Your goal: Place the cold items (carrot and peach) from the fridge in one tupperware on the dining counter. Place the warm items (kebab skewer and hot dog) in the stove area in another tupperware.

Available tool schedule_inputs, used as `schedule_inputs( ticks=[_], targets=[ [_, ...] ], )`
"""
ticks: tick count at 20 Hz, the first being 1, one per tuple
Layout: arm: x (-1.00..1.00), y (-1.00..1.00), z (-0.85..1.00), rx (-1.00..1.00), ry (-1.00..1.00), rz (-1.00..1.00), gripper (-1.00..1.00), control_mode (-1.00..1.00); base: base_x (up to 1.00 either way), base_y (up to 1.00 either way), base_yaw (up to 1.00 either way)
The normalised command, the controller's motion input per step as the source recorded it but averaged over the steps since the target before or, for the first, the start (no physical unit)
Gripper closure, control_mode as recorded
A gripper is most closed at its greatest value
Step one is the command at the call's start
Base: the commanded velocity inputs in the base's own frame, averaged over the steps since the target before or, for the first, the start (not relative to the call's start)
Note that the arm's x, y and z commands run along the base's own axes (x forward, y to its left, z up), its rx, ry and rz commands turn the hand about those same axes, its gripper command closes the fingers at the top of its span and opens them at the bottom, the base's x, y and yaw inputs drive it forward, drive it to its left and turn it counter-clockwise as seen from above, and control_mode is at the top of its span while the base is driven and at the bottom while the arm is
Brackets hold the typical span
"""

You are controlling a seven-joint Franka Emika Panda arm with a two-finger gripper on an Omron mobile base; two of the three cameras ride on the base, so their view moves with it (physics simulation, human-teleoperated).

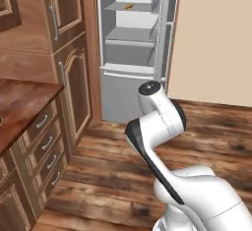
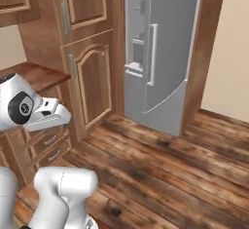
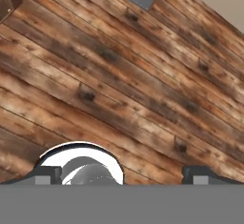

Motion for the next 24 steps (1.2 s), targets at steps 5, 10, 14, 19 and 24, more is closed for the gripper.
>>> schedule_inputs(
  ticks=[5, 10, 14, 19, 24],
  targets=[
    [0.0, 0.0, 0.0, 0.0, 0.0, 0.0, -1.0, 1.0, 0.78, 0.29, -0.45],
    [0.0, 0.0, 0.0, 0.0, 0.0, 0.0, -1.0, 1.0, 0.73, 0.53, -0.34],
    [0.0, 0.0, 0.0, 0.0, 0.0, 0.0, -1.0, 1.0, 0.71, 0.54, -0.26],
    [0.0, 0.0, 0.0, 0.0, 0.0, 0.0, -1.0, 1.0, 0.69, 0.35, -0.25],
    [0.0, 0.0, 0.0, 0.0, 0.0, 0.0, -1.0, 1.0, 0.62, 0.34, -0.24]
  ],
)
